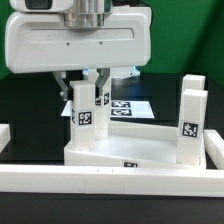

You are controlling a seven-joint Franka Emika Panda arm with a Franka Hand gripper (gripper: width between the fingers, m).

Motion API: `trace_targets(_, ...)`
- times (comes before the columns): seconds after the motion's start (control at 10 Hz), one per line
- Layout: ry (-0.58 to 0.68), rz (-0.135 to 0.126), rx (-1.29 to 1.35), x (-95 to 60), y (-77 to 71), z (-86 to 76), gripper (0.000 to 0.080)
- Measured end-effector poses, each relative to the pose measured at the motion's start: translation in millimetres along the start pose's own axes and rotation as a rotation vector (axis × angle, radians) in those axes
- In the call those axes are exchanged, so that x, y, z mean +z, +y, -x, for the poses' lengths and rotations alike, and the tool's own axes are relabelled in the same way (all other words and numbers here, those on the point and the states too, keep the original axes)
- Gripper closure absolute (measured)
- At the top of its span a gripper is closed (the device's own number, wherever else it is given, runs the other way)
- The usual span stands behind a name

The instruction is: Assemble desk

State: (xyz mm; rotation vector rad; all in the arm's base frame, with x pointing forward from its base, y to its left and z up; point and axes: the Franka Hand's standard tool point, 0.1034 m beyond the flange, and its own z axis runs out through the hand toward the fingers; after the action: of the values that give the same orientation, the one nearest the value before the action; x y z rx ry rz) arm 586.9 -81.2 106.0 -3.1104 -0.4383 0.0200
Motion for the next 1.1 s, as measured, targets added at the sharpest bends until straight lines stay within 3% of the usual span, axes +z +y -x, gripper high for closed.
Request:
trace_targets(0.6, 0.003, -0.016, 0.584, -0.1, -1.2, -0.5, 0.0511)
trace_targets(0.7, 0.005, -0.031, 0.670, 0.2, -0.7, 0.2, 0.0511)
trace_targets(1.1, -0.006, -0.041, 0.855, 0.5, -4.5, 4.4, 0.0505)
